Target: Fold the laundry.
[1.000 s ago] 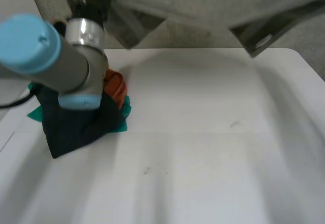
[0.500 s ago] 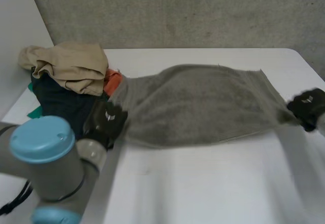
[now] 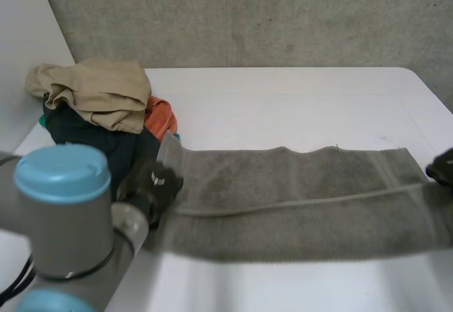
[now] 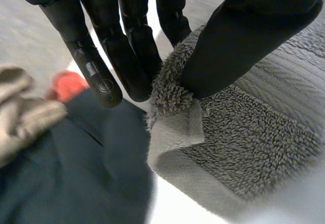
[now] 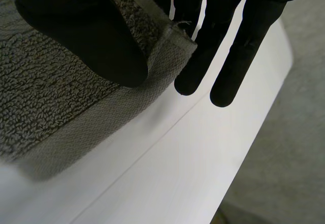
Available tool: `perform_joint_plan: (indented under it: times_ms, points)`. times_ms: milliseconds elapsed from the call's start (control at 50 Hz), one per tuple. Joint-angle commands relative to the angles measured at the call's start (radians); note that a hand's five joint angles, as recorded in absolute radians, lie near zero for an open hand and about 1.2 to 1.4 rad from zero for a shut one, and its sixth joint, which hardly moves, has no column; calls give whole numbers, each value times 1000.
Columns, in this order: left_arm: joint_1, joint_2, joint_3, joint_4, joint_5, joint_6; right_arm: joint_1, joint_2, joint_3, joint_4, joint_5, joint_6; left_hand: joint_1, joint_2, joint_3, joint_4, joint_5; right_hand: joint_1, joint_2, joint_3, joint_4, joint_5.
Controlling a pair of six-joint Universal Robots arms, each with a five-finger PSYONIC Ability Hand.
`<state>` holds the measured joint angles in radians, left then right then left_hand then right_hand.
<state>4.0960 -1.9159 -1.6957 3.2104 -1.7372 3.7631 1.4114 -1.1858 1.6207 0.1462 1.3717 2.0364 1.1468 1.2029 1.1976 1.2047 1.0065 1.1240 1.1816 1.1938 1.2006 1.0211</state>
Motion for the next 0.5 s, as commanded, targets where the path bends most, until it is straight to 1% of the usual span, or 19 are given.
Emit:
perform_joint_plan:
  times_ms: [20, 80, 100, 140, 160, 240, 360, 380, 400, 420, 440, 460, 480, 500]
  points:
    - [6, -176, 213, 103, -63, -22, 72, 129, -97, -187, 67, 45, 249, 193, 199, 192, 215, 272, 215, 202, 196, 201]
    - [4, -230, 278, 124, -93, -20, 101, 184, -154, -252, 105, 47, 249, 193, 199, 192, 215, 272, 215, 202, 196, 201]
    - [4, -273, 328, 138, -108, -17, 107, 195, -166, -264, 115, 47, 249, 193, 199, 192, 215, 272, 215, 202, 196, 201]
    - [4, -311, 373, 147, -117, -9, 116, 230, -209, -304, 135, 48, 249, 193, 199, 192, 215, 272, 215, 202, 196, 201]
    - [6, -352, 422, 157, -125, -8, 118, 242, -223, -316, 139, 48, 249, 193, 199, 192, 215, 272, 215, 202, 196, 201]
    - [1, -434, 539, 155, -133, -3, 129, 288, -272, -388, 150, 48, 249, 193, 199, 192, 215, 272, 215, 202, 196, 201]
    - [1, -485, 608, 163, -128, 30, 146, 333, -297, -509, 152, 47, 249, 193, 199, 192, 215, 272, 215, 202, 196, 201]
    - [0, -491, 620, 166, -125, 38, 152, 339, -297, -519, 153, 48, 249, 193, 199, 192, 215, 209, 152, 140, 133, 138]
    - [0, -492, 625, 167, -124, 40, 156, 344, -300, -525, 156, 48, 249, 193, 199, 192, 215, -140, -198, -210, -217, -212]
    - [-2, -492, 626, 167, -123, 41, 164, 350, -302, -530, 164, 48, 58, 2, 7, 0, 24, -693, -750, -763, -769, -764]
    - [-3, -492, 625, 167, -120, 41, 175, 356, -302, -531, 180, 48, -377, -433, -428, -435, -411, -949, -1007, -1019, -1026, -1021]
    - [-5, -489, 623, 170, -116, 44, 176, 356, -302, -528, 193, 51, -972, -1028, -1023, -1030, -1006, -949, -1007, -1019, -1026, -1021]
    - [-6, -488, 626, 172, -114, 44, 181, 353, -302, -527, 207, 56, -891, -947, -942, -949, -925, -949, -1007, -1019, -1026, -1021]
    - [-8, -485, 626, 175, -114, 46, 184, 350, -297, -525, 217, 64, -907, -963, -957, -965, -941, -949, -1007, -1019, -1026, -1021]
